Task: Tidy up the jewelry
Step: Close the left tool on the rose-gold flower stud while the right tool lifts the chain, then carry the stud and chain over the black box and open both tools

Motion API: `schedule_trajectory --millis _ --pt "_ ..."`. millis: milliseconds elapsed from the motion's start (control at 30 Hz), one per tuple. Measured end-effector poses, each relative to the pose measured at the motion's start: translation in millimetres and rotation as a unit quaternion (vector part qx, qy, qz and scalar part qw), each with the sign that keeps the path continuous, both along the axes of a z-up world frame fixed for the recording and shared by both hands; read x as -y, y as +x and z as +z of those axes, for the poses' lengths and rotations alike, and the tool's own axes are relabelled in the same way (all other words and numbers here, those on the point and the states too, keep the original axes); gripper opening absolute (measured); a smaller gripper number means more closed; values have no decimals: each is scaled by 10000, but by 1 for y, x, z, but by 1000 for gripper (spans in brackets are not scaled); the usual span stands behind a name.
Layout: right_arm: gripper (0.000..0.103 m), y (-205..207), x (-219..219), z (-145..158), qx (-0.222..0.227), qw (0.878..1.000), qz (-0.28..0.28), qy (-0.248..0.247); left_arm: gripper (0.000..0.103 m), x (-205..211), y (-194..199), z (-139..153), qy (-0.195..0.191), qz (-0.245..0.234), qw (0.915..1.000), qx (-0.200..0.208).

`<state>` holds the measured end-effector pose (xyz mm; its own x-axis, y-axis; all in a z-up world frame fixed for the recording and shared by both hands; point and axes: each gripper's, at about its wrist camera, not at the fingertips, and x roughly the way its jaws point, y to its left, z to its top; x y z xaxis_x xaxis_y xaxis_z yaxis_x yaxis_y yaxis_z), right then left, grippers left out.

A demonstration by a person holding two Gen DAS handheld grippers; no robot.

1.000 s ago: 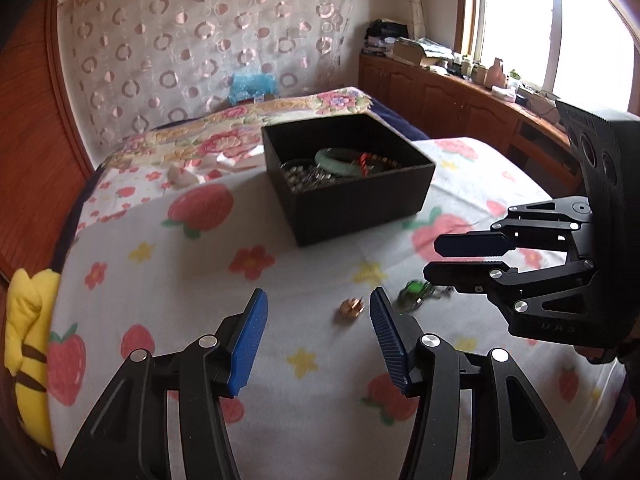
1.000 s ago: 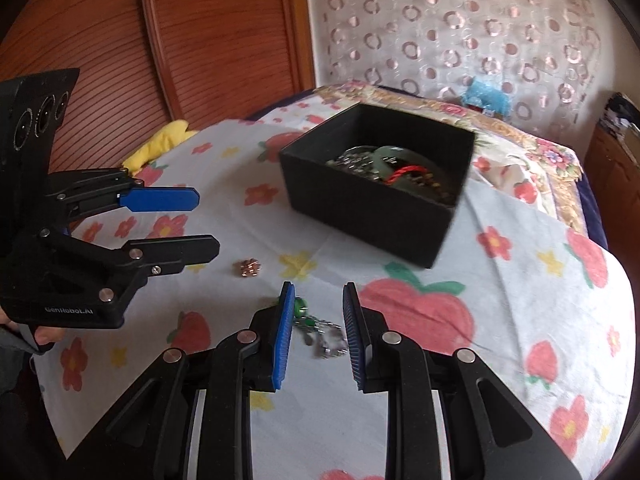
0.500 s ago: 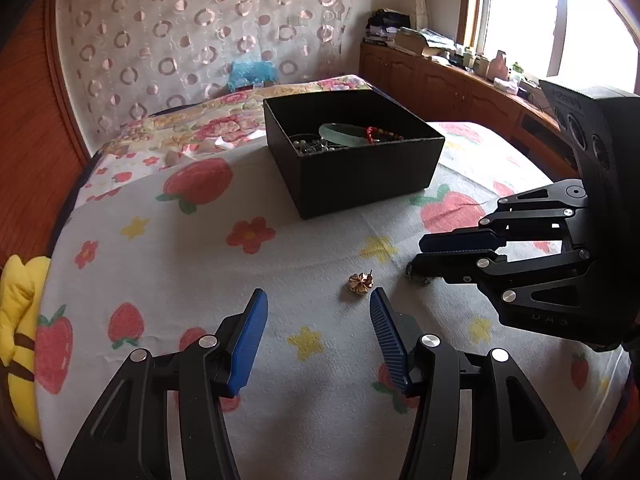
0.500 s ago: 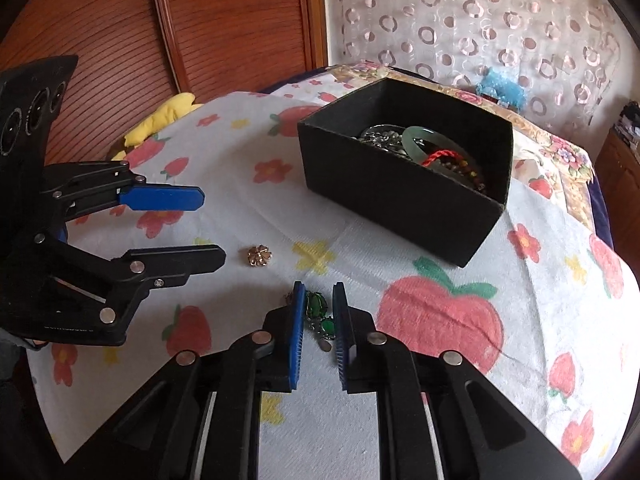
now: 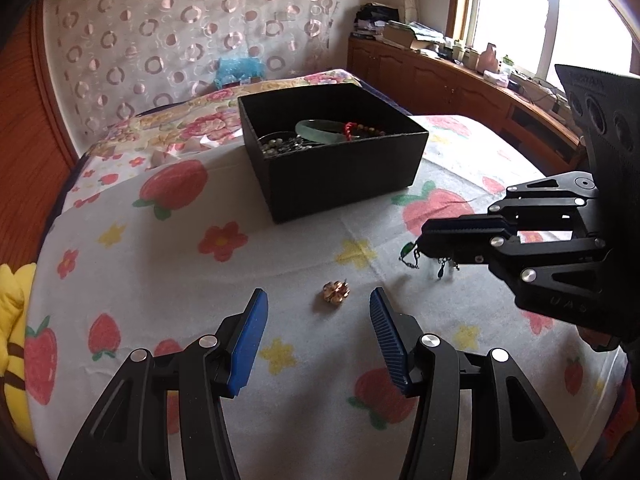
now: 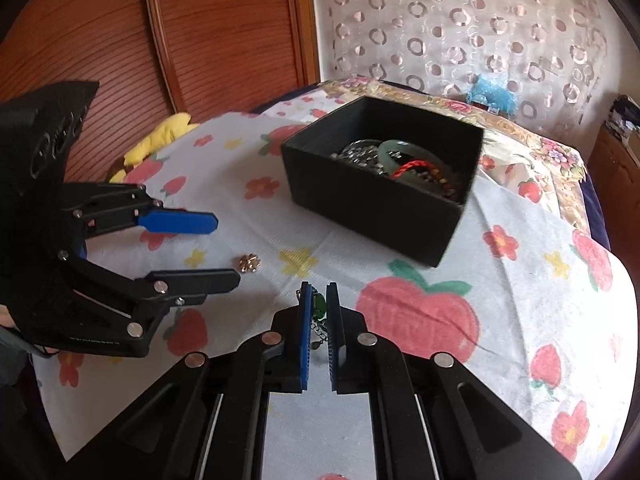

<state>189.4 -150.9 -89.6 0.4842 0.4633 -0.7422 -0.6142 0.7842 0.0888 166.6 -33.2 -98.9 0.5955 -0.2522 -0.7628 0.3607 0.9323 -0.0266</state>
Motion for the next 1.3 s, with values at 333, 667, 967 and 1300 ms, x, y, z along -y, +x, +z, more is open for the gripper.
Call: schedule_trajectory --millis 333,667,967,1300 --pt "8 -1 7 11 130 9999 -99 51 17 13 8 -7 48 -209 9997 -146" --pt "8 -3 5 18 232 9997 -94 64 14 12 9 -7 36 -179 9998 -70" --pt "8 6 2 45 450 9988 -102 146 14 9 9 8 -34 -132 9999 95" --pt "8 32 -5 76 684 9974 -215 97 14 8 20 37 -96 -78 9993 356"
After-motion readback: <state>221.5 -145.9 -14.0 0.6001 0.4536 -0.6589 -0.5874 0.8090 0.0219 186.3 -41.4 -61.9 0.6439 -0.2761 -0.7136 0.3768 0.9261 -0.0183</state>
